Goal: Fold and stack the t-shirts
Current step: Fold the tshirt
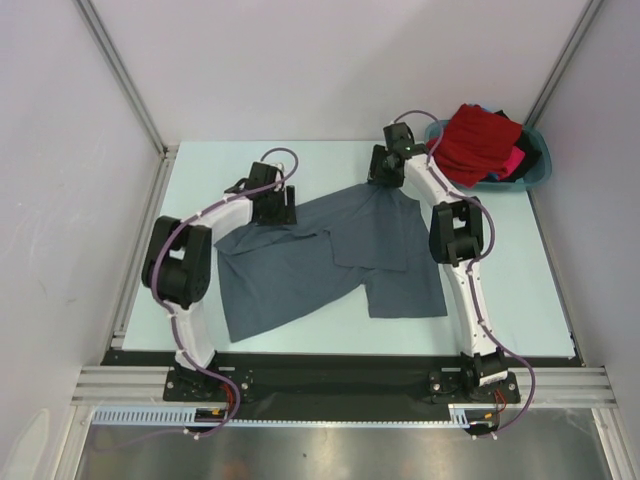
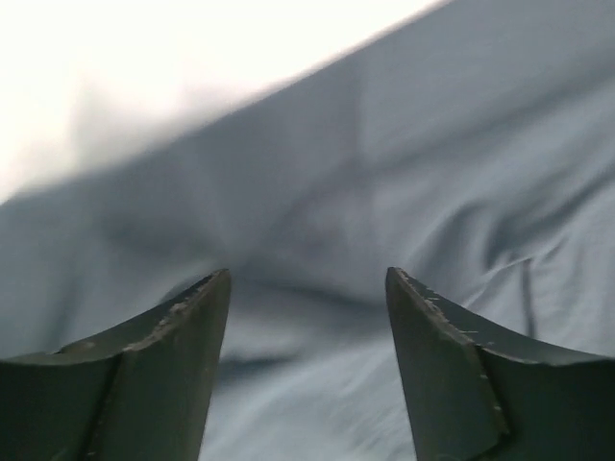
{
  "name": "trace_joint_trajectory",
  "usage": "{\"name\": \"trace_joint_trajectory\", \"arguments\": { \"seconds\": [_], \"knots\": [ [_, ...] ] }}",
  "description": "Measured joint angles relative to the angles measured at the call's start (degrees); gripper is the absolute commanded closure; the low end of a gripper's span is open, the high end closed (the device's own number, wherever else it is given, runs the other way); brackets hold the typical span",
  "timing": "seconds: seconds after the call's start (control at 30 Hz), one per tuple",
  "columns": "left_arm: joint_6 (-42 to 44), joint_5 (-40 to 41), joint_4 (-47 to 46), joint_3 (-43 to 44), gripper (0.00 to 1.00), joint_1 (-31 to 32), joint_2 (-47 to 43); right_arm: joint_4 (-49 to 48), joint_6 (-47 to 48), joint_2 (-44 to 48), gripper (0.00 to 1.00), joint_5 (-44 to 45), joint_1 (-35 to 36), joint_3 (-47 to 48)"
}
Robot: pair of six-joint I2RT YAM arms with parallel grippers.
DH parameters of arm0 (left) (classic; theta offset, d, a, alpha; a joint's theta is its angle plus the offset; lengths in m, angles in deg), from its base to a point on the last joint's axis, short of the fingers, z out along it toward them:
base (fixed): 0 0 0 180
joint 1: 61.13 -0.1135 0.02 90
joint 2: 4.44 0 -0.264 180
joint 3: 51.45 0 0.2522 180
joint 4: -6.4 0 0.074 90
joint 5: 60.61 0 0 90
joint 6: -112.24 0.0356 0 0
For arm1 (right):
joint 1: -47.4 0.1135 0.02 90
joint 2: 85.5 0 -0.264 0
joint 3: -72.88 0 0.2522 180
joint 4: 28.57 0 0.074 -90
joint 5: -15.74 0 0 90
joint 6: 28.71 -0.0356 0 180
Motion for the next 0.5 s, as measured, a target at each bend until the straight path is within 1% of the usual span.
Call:
{"name": "trace_joint_trajectory", "arguments": {
  "seconds": [0.03,0.1,0.13,0.2,0.23,0.27,0.33,0.5],
  "knots": [
    [-0.1,2.2,0.0,-1.0,0.25,0.0,-1.6,-0.2,-0.2,-0.1,0.39,0.0,-0.4,0.2],
    [-0.9,6.0,-0.4,-3.2,0.23,0.0,-4.8,-0.5,-0.5,-0.1,0.39,0.2,-1.5,0.2],
    [-1.2,7.6,-0.5,-4.5,0.2,0.0,-6.7,-0.6,-0.6,-0.1,0.4,0.3,-2.2,0.2],
    [-2.1,10.1,-1.4,-7.5,0.17,0.0,-10.5,-0.7,-1.0,-0.1,0.41,0.5,-3.8,0.2],
    [-2.4,11.0,-1.4,-8.6,0.13,0.0,-11.8,-0.8,-1.2,-0.1,0.41,0.8,-4.5,0.2],
    [-2.8,12.7,-1.6,-10.0,0.11,0.1,-13.5,-0.8,-1.5,-0.1,0.42,1.1,-5.4,0.2],
    [-3.5,15.4,-1.6,-11.4,0.07,0.1,-14.9,-0.8,-1.7,-0.2,0.42,1.5,-6.7,0.2],
    [-4.0,21.8,0.5,-11.8,0.06,0.1,-12.5,-0.8,-2.3,-0.2,0.43,3.5,-6.6,0.2]
  ]
}}
